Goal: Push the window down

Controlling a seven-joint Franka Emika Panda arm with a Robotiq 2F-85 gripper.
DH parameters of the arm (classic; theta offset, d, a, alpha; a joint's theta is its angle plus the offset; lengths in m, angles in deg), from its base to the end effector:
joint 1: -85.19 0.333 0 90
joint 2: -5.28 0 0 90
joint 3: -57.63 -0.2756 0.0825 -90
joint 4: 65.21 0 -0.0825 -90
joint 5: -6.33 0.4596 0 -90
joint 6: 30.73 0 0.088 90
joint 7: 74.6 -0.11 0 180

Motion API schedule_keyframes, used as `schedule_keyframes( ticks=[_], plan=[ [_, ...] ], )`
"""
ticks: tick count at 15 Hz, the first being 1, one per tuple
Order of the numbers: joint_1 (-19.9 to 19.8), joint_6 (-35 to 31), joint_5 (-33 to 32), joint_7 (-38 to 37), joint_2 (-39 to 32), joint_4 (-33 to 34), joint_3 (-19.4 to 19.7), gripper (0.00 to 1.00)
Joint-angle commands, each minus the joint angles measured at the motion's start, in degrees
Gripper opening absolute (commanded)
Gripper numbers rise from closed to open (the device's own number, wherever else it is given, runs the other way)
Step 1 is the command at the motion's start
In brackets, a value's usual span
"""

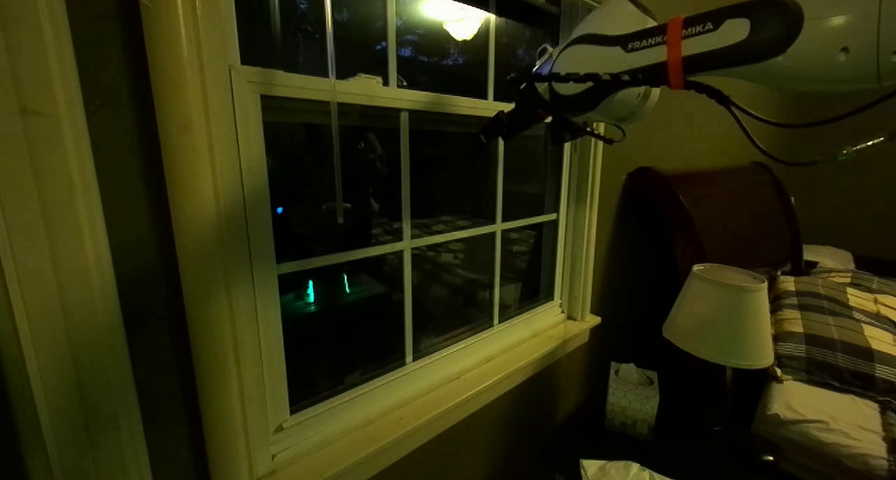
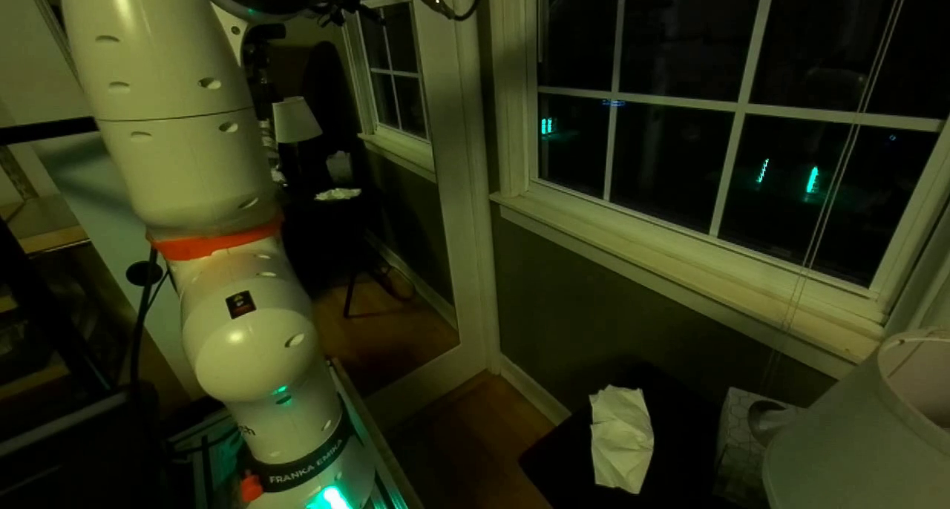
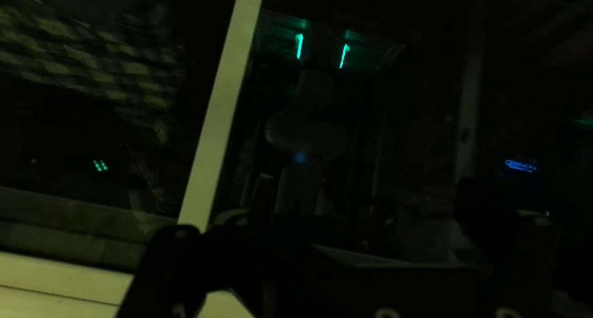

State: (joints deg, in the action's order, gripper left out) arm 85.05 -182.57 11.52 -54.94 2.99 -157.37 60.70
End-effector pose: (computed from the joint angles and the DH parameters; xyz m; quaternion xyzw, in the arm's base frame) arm 0.6969 -0.0407 0.6665 0.8708 0.1014 0.4775 0.0589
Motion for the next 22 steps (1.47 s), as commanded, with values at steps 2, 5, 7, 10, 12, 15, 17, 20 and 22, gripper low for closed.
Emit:
schedule_keyframes(
  ticks=[2,5,7,10,12,15,17,20,22],
  plan=[
    [-0.1,11.4,0.4,-4.3,7.1,-0.7,-1.2,1.0],
    [0.4,7.3,2.6,-5.6,8.2,0.3,-1.3,1.0],
    [1.0,3.1,4.9,-4.9,8.0,0.7,-1.2,1.0],
    [2.0,-5.3,9.7,-2.4,5.7,1.6,-1.2,1.0],
    [2.7,-10.0,13.2,0.6,3.4,2.7,-1.2,1.0],
    [3.4,-16.4,19.0,6.0,-0.8,5.0,-1.6,1.0],
    [3.3,-19.7,23.1,9.8,-3.5,7.3,-2.5,1.0],
    [2.1,-22.4,29.4,16.0,-7.6,11.8,-4.7,1.0],
    [1.3,-21.6,31.9,18.3,-9.7,14.3,-5.6,1.0]
  ],
)
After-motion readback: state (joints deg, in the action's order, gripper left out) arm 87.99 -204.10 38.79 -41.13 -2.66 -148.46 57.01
